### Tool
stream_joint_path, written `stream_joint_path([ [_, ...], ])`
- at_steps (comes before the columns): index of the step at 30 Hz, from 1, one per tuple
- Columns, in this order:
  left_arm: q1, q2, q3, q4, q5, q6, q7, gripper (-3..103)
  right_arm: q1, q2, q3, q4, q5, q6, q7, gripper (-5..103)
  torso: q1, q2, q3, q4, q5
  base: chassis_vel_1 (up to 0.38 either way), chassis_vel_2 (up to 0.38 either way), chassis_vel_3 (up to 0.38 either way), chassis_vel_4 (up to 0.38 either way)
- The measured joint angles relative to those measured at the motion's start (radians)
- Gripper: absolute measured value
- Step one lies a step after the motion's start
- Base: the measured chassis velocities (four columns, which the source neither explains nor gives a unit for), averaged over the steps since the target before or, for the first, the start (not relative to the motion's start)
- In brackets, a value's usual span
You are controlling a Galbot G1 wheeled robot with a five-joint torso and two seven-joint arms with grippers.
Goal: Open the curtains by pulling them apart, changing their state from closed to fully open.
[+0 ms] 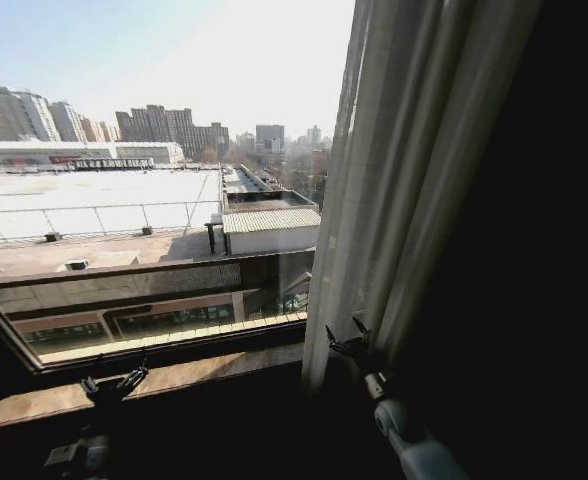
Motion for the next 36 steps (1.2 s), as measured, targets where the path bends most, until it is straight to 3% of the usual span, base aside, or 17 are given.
stream_joint_path([
  [6,0.000,0.000,0.000,0.000,0.000,0.000,0.000,100,-0.008,-0.001,0.015,0.004,-0.018,-0.034,-0.028,100,0.000,0.000,0.000,0.0000,-0.0003,0.000,0.000,0.000,0.000],
  [18,0.000,0.000,0.000,0.000,0.000,0.000,0.000,100,0.004,0.003,-0.012,0.004,-0.006,-0.059,-0.014,100,0.000,0.000,0.000,-0.0001,0.0000,-0.016,0.015,0.014,-0.018],
  [30,0.000,0.000,0.000,0.000,0.000,0.000,0.000,100,0.163,0.022,-0.091,-0.149,-0.082,-0.121,0.089,100,0.000,0.000,0.000,0.0000,-0.0002,-0.044,0.049,0.030,-0.041],
  [36,0.000,0.000,0.000,0.000,0.000,0.000,0.000,100,0.217,0.048,-0.106,-0.207,-0.058,-0.117,0.087,101,0.000,0.000,0.000,0.0002,-0.0001,0.000,0.000,0.000,0.000],
])
